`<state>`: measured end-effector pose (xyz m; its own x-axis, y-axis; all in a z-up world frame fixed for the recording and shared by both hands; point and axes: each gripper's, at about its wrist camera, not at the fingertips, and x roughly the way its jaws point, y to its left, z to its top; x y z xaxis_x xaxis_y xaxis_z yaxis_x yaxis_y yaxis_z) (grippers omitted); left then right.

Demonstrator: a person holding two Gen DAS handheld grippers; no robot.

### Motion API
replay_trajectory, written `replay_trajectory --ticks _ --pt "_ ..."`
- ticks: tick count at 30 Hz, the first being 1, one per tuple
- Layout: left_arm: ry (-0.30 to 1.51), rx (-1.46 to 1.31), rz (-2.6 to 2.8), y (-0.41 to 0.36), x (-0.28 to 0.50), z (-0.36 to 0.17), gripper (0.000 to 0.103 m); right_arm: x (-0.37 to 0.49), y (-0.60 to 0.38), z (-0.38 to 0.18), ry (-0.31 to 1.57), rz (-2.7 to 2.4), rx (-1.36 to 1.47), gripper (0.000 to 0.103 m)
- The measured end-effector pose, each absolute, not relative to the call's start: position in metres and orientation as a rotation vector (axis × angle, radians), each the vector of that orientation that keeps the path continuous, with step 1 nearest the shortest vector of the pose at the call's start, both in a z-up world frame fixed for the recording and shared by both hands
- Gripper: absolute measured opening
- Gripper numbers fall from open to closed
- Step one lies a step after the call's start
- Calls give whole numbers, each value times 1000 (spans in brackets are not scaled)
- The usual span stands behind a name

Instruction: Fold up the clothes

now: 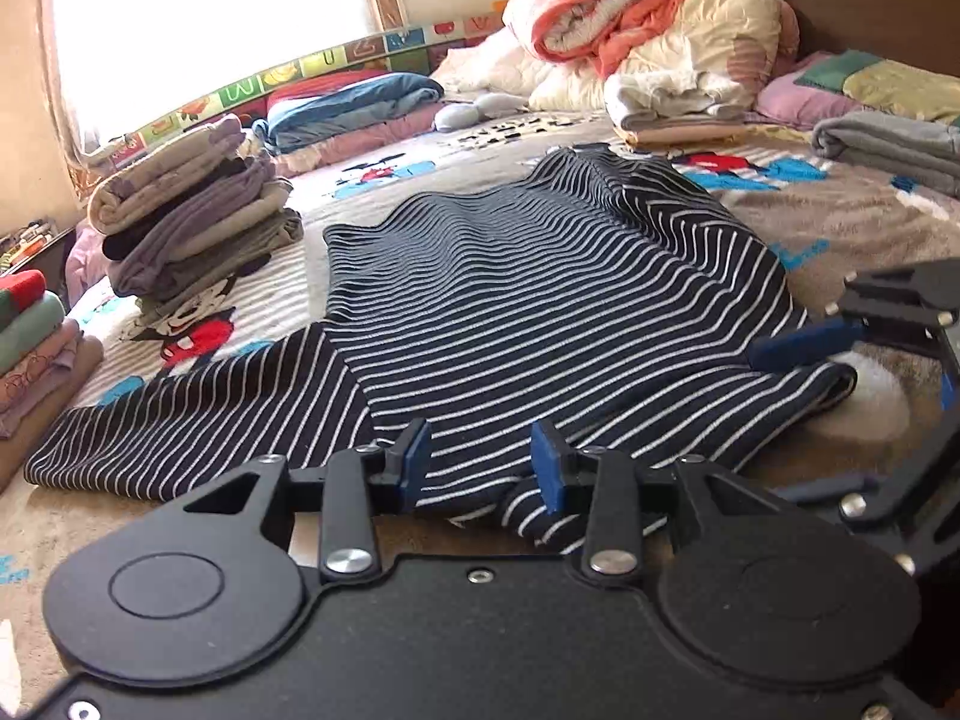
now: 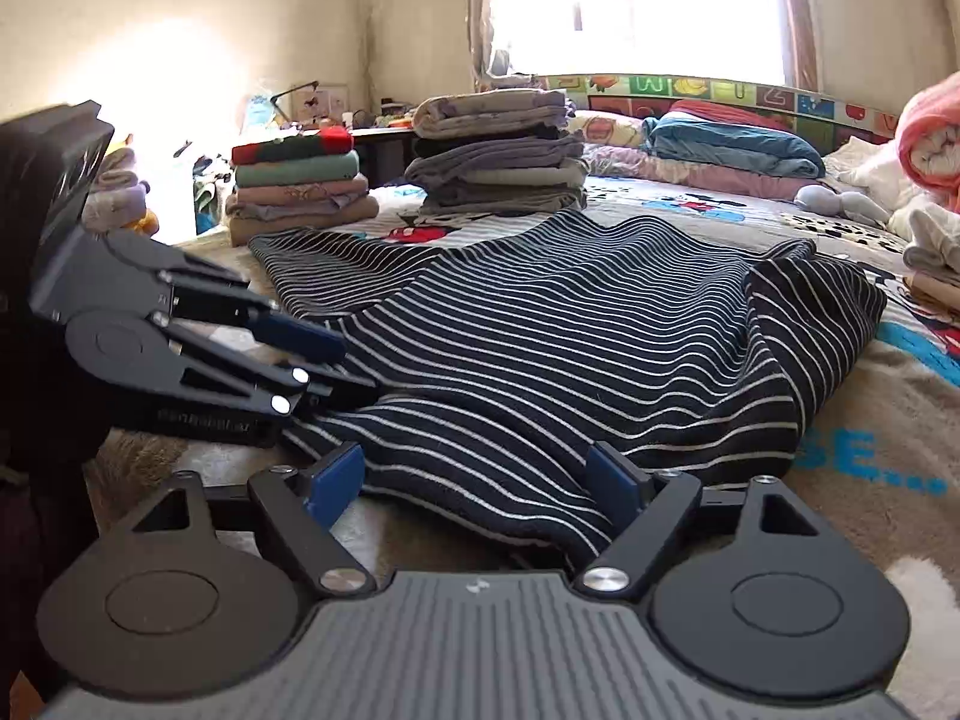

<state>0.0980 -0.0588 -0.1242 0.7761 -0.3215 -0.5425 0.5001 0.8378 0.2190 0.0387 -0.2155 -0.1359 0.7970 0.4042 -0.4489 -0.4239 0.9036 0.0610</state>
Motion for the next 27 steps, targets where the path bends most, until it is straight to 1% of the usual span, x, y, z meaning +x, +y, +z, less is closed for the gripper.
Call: replay_trajectory --ticks 2,4,5,6,8,11,12,15,19,21,23,27 --pt "555 337 -447 -59 105 -131 39 31 -216 -132 471 467 -48 85" --pt "564 275 -443 -59 108 -128 37 24 -220 -129 463 479 -31 85" --pt "570 248 -445 -60 109 -126 39 22 -223 -124 441 466 -12 85" --pt "573 223 -452 -61 110 -123 51 21 -228 -120 420 448 9 85" --pt "590 161 -443 -64 113 -119 66 24 -240 -116 398 392 51 83" --pt "658 22 -432 -67 126 -113 67 36 -260 -115 405 307 130 78" --pt "669 -21 -436 -68 128 -110 67 40 -271 -115 402 282 191 77" --pt "688 -121 -458 -74 133 -100 69 50 -308 -121 377 220 426 77" --pt "707 -195 -492 -86 138 -101 73 60 -359 -147 371 115 750 78" --pt "725 -206 -510 -94 143 -107 73 65 -379 -160 350 77 898 74" --pt "737 -197 -518 -97 149 -111 73 78 -390 -161 343 64 952 74" --pt "750 -196 -520 -95 162 -117 73 118 -414 -158 397 33 969 74"
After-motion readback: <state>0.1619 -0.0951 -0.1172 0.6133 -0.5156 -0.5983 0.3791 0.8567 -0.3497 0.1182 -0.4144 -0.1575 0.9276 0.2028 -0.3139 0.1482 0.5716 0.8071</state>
